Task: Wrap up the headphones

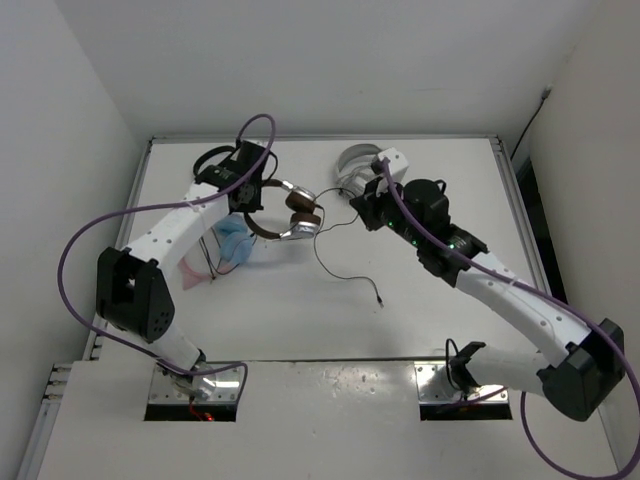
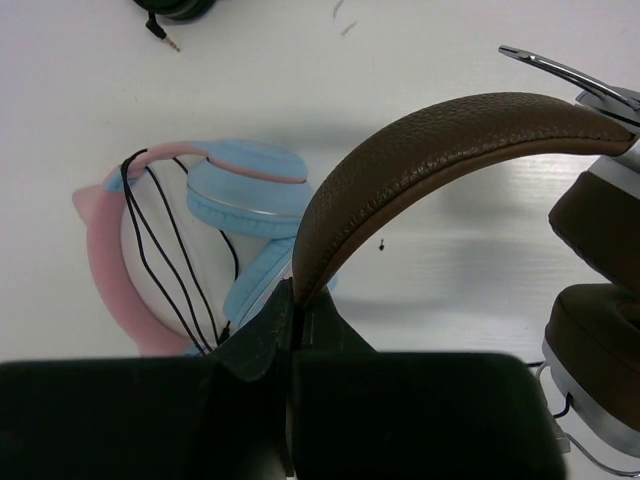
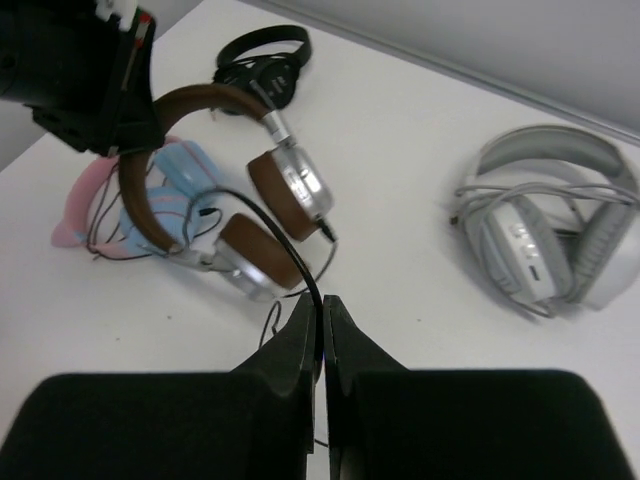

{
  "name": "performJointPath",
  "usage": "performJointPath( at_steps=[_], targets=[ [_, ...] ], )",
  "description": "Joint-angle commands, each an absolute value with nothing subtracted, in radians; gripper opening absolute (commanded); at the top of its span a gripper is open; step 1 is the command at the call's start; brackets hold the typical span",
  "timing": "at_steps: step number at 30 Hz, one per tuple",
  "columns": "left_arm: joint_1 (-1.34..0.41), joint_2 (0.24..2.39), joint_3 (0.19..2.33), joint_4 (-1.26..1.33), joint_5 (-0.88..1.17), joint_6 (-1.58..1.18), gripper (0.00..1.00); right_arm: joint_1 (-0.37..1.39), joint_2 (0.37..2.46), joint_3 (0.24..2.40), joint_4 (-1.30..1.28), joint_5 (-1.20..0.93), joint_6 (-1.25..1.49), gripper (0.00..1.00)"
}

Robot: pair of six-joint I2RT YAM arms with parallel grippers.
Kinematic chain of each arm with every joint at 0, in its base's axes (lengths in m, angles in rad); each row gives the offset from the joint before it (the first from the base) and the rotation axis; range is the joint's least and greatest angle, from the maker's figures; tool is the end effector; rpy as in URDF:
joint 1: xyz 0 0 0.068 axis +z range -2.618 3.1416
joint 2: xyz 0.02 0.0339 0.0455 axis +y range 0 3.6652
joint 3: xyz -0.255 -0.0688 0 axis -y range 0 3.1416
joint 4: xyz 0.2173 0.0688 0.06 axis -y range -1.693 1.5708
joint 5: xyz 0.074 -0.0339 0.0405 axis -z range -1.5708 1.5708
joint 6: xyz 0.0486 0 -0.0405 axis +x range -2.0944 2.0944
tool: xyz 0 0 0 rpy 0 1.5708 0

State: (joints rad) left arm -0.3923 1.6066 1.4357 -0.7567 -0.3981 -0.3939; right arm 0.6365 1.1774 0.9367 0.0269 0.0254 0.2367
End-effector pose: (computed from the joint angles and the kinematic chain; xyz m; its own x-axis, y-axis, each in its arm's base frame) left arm 0.3073 -0.1067 0.2954 -0.7356 -0.0785 -0.6729 -0.1567 0.9860 0.0563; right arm 0.2158 0.1579 0.3295 -0.3005 0.0694 -0.9512 -0.5182 0.8254 0.2239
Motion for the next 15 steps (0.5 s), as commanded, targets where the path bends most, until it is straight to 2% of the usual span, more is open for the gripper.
performJointPath(
  at_steps=[1, 4, 15],
  targets=[
    [-0.383, 1.589, 1.395, -0.695, -0.367, -0.299, 0.0, 0.591, 1.129, 0.973, 0.011, 0.034, 0.187, 0.0],
    [-0.383, 1.548, 1.349, -0.646, -0.345, -0.229, 0.0, 0.549, 1.105, 0.973, 0.011, 0.023, 0.158, 0.0],
    [-0.402, 1.441, 1.212, -0.581, -0.031, 0.012, 0.0, 0.472, 1.13, 0.982, 0.061, -0.017, 0.103, 0.0]
  ],
)
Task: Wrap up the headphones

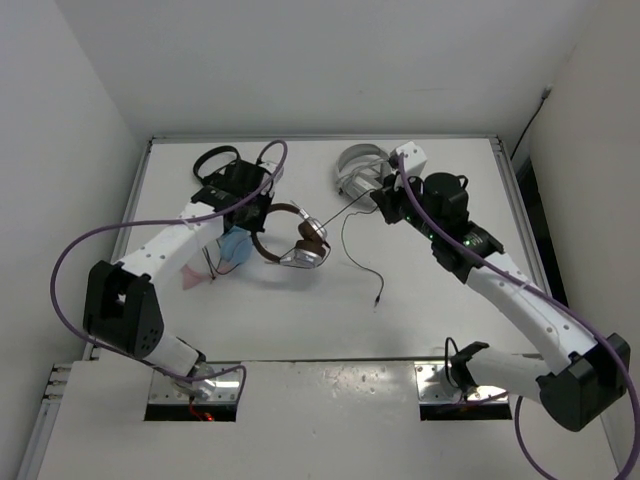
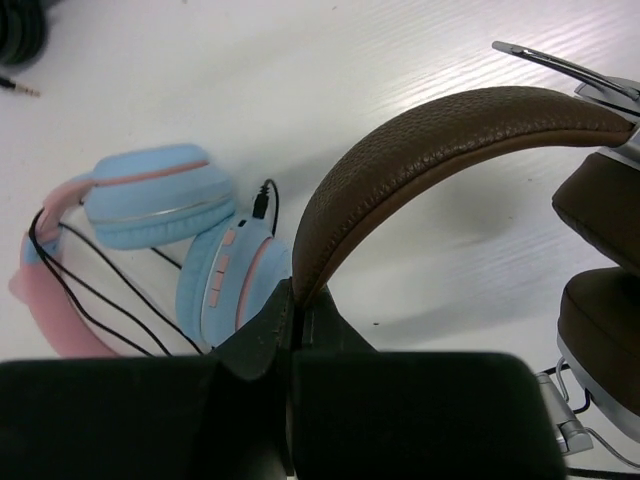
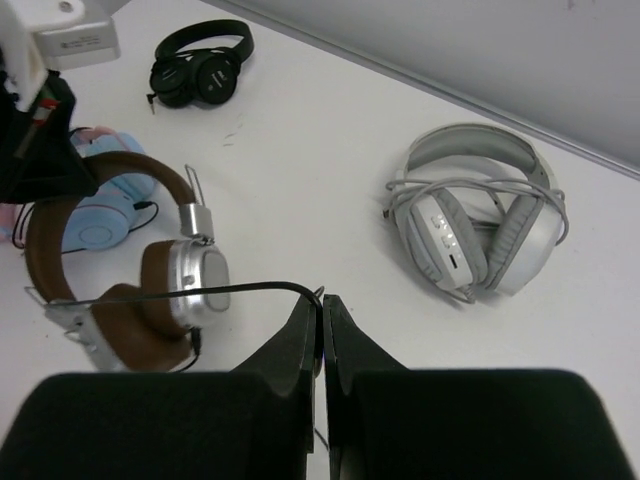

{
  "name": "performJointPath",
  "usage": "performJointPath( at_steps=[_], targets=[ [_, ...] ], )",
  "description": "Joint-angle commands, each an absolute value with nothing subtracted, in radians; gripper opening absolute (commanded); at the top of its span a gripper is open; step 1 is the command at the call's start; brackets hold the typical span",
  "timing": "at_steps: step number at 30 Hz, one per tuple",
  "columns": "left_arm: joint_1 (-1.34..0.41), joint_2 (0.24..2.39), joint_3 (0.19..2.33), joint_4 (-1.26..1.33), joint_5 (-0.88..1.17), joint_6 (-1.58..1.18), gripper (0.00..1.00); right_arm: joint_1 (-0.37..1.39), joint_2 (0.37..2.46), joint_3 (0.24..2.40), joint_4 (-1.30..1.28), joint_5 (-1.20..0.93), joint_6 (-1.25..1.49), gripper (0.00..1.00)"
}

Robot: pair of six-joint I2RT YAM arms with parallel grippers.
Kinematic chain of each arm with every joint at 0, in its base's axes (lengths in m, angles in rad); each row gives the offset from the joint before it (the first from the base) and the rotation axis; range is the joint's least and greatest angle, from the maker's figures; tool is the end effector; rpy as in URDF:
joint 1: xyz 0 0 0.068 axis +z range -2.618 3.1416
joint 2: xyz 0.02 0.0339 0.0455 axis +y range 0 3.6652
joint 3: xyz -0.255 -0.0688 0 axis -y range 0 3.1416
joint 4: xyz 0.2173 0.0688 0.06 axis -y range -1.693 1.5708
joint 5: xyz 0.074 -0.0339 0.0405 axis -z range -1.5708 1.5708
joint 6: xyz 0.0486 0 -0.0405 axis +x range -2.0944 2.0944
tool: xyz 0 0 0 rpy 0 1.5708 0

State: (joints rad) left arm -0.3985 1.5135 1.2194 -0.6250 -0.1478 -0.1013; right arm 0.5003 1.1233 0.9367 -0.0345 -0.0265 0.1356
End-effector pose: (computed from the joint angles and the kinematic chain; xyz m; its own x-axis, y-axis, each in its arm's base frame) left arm 0.2837 -0.1117 0.2655 -0.7595 0.2112 -0.6153 0.2258 0.9726 0.0551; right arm 0.2222 0.1229 0.3352 -0.2586 0.0127 -0.9659 -0.4716 0.8710 0.1377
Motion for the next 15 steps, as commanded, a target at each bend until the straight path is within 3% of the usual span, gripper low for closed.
performJointPath(
  at_steps=[1, 13, 15],
  targets=[
    [-0.414, 1.43, 1.212, -0.581, -0.031, 0.012, 0.0, 0.462, 1.153, 0.982, 0.086, -0.028, 0.103, 0.0],
    [-0.414, 1.365, 1.213, -0.581, 0.109, 0.026, 0.0, 0.308, 1.449, 1.054, 0.211, -0.182, 0.245, 0.0],
    [-0.414, 1.365, 1.226, -0.592, 0.109, 0.003, 0.0, 0.308, 1.482, 1.054, 0.235, -0.215, 0.267, 0.07]
  ],
)
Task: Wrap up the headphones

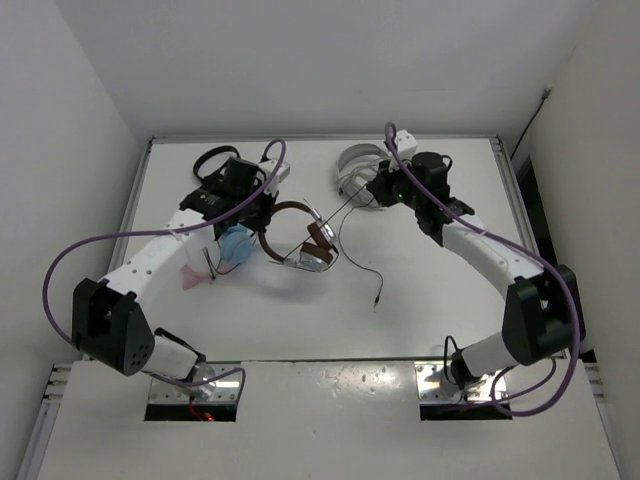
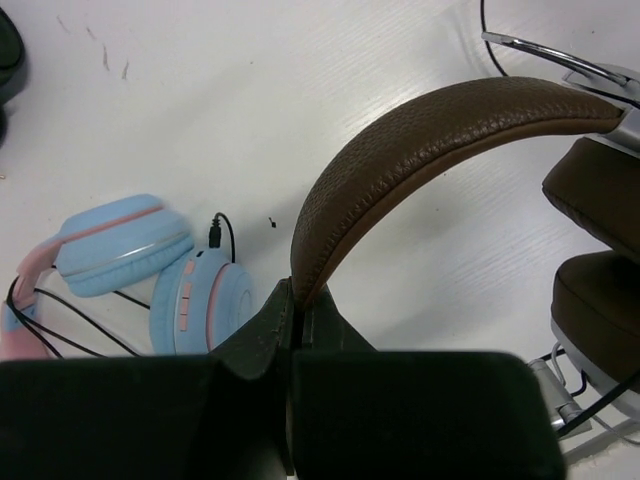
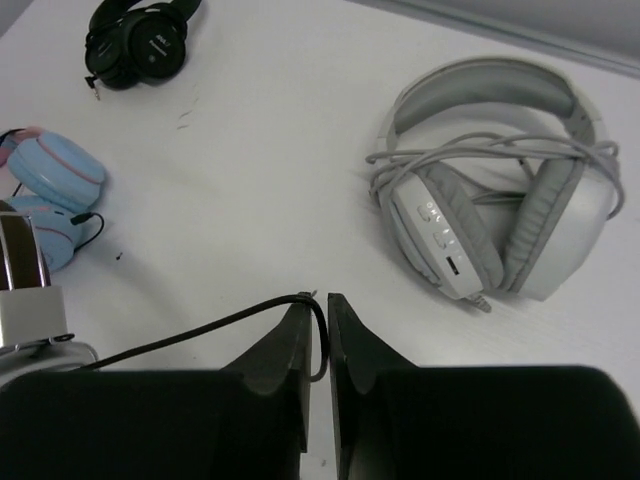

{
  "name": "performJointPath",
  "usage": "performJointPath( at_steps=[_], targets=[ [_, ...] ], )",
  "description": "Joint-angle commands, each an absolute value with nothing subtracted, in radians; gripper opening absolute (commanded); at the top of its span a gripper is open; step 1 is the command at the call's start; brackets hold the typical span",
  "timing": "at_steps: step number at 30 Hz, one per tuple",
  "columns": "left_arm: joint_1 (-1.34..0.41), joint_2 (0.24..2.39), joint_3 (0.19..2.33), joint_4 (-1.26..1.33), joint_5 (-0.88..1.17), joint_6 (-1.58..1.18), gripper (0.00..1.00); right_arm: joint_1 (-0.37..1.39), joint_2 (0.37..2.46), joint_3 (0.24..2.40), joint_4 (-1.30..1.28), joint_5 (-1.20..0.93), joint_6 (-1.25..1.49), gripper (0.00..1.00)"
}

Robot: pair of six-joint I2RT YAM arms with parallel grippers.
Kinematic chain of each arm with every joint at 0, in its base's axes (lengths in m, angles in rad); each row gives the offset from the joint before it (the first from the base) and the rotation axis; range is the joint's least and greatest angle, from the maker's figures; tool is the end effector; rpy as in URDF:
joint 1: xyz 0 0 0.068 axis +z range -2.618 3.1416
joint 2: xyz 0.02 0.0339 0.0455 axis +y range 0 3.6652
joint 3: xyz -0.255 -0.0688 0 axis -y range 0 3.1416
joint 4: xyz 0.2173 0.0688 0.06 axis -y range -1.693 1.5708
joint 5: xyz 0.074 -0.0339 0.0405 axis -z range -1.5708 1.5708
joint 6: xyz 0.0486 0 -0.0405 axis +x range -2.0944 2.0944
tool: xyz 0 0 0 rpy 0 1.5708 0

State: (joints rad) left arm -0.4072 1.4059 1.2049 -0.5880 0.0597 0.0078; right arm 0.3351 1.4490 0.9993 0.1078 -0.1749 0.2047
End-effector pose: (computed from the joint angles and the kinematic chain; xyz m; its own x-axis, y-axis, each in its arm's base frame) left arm 0.2646 -0.1173 0.2935 -0.6482 0.2881 -0.7049 0.4390 0.8977 -0.0368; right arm 0.3047 0.1151 0.2853 -0.4073 0.0701 -0.9106 -0.4043 0.8802 0.2486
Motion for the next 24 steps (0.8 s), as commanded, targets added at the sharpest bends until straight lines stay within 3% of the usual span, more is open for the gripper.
performJointPath(
  at_steps=[1, 6, 7, 10, 11, 13, 19, 24],
  targets=[
    [-0.405, 1.365, 1.235, -0.592, 0.109, -0.006, 0.0, 0.317, 1.494, 1.054, 0.245, -0.215, 0.267, 0.11],
    [-0.371, 1.423, 1.255, -0.592, 0.118, -0.052, 0.0, 0.341, 1.535, 1.029, 0.33, -0.192, 0.29, 0.36],
    [-0.371, 1.434, 1.265, -0.592, 0.138, -0.052, 0.0, 0.341, 1.536, 1.038, 0.33, -0.192, 0.305, 0.45],
    [-0.342, 1.476, 1.284, -0.592, 0.181, -0.074, 0.0, 0.341, 1.546, 1.049, 0.321, -0.192, 0.305, 0.48],
    [-0.325, 1.485, 1.284, -0.592, 0.193, -0.083, 0.0, 0.341, 1.546, 1.058, 0.302, -0.192, 0.305, 0.56],
    [-0.301, 1.511, 1.299, -0.601, 0.202, -0.095, 0.0, 0.328, 1.546, 1.058, 0.243, -0.192, 0.314, 0.62],
    [-0.233, 1.56, 1.39, -0.611, 0.236, -0.118, 0.0, 0.301, 1.407, 0.931, 0.166, -0.236, 0.334, 0.63],
    [-0.193, 1.617, 1.446, -0.611, 0.236, -0.136, 0.0, 0.301, 1.293, 0.853, -0.067, -0.282, 0.376, 0.59]
  ],
)
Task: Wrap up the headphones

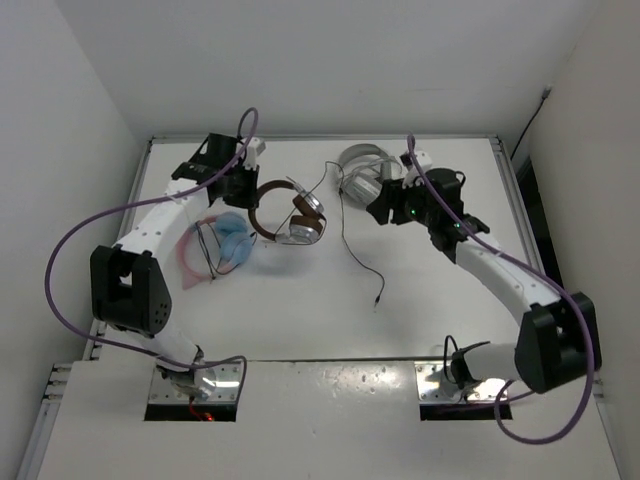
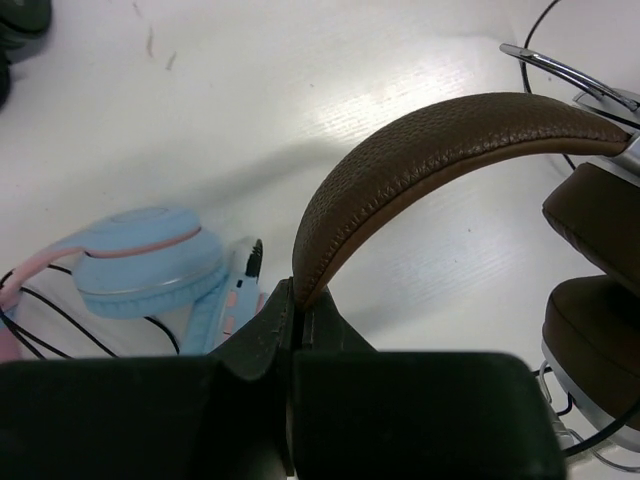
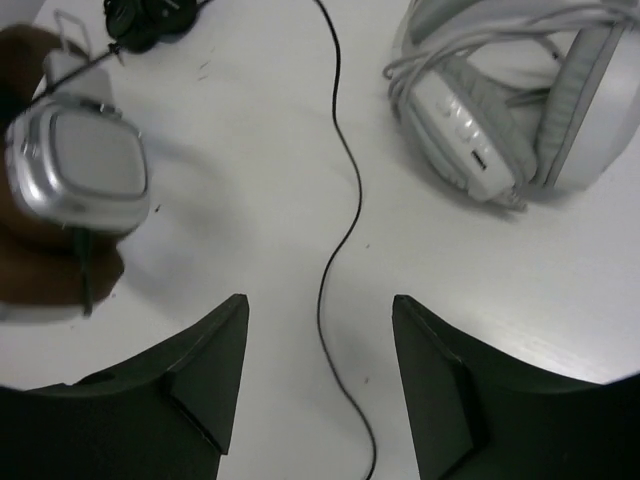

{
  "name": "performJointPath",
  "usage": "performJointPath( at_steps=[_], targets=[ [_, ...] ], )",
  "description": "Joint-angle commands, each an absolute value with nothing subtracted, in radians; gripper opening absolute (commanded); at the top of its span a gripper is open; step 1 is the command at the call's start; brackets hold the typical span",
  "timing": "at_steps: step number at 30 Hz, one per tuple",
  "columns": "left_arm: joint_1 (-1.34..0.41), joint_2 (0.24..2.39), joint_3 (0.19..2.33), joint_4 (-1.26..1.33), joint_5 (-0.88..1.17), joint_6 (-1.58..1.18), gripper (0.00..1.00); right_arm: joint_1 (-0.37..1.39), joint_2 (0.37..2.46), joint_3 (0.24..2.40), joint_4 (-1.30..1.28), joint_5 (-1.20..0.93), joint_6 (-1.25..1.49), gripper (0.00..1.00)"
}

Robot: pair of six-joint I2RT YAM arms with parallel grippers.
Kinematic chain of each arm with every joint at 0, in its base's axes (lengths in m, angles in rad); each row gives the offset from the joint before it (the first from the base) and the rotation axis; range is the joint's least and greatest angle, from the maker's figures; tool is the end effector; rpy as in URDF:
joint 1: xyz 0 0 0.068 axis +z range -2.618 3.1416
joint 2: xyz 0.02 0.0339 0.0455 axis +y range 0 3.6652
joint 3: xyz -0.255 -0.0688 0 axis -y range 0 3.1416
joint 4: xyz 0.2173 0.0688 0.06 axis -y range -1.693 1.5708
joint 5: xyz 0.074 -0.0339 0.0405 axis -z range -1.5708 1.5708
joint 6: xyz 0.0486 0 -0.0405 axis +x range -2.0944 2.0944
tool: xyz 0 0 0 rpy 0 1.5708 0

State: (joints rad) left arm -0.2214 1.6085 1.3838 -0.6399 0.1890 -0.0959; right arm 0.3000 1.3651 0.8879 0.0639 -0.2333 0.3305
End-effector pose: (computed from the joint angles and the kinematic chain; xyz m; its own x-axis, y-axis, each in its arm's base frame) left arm 0.3237 -0.0822 0.2858 -0.7709 0.0771 -0.6323 0.2620 0.9432 -0.2044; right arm 0.2829 0.0993 0.2679 -0.5219 0.1690 -0.8361 -0.3388 0.8585 0.3850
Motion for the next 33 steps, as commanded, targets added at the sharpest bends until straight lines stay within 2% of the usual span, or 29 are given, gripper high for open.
performJointPath(
  at_steps=[1, 5, 7, 11, 12, 13, 16, 22, 33],
  targets=[
    [-0.193, 1.629, 1.457, -0.611, 0.236, -0.137, 0.0, 0.311, 1.269, 0.794, -0.116, -0.282, 0.396, 0.59],
    [-0.175, 1.649, 1.457, -0.611, 0.236, -0.155, 0.0, 0.467, 1.166, 0.652, -0.169, -0.221, 0.396, 0.57],
    [-0.175, 1.649, 1.457, -0.611, 0.247, -0.155, 0.0, 0.468, 1.144, 0.602, -0.169, -0.221, 0.396, 0.56],
    [-0.175, 1.649, 1.457, -0.611, 0.247, -0.155, 0.0, 0.384, 1.202, 0.601, -0.276, -0.259, 0.376, 0.53],
    [-0.175, 1.649, 1.457, -0.611, 0.247, -0.155, 0.0, 0.339, 1.224, 0.61, -0.31, -0.3, 0.365, 0.5],
    [-0.175, 1.649, 1.457, -0.611, 0.247, -0.155, 0.0, 0.318, 1.245, 0.611, -0.339, -0.316, 0.356, 0.42],
    [-0.175, 1.649, 1.457, -0.611, 0.247, -0.155, 0.0, 0.296, 1.262, 0.589, -0.359, -0.276, 0.356, 0.37],
    [-0.175, 1.649, 1.448, -0.6, 0.247, -0.155, 0.0, 0.324, 1.288, 0.598, -0.319, -0.195, 0.417, 0.33],
    [-0.175, 1.658, 1.428, -0.591, 0.247, -0.166, 0.0, 0.376, 1.443, 0.689, -0.241, -0.127, 0.451, 0.33]
  ],
)
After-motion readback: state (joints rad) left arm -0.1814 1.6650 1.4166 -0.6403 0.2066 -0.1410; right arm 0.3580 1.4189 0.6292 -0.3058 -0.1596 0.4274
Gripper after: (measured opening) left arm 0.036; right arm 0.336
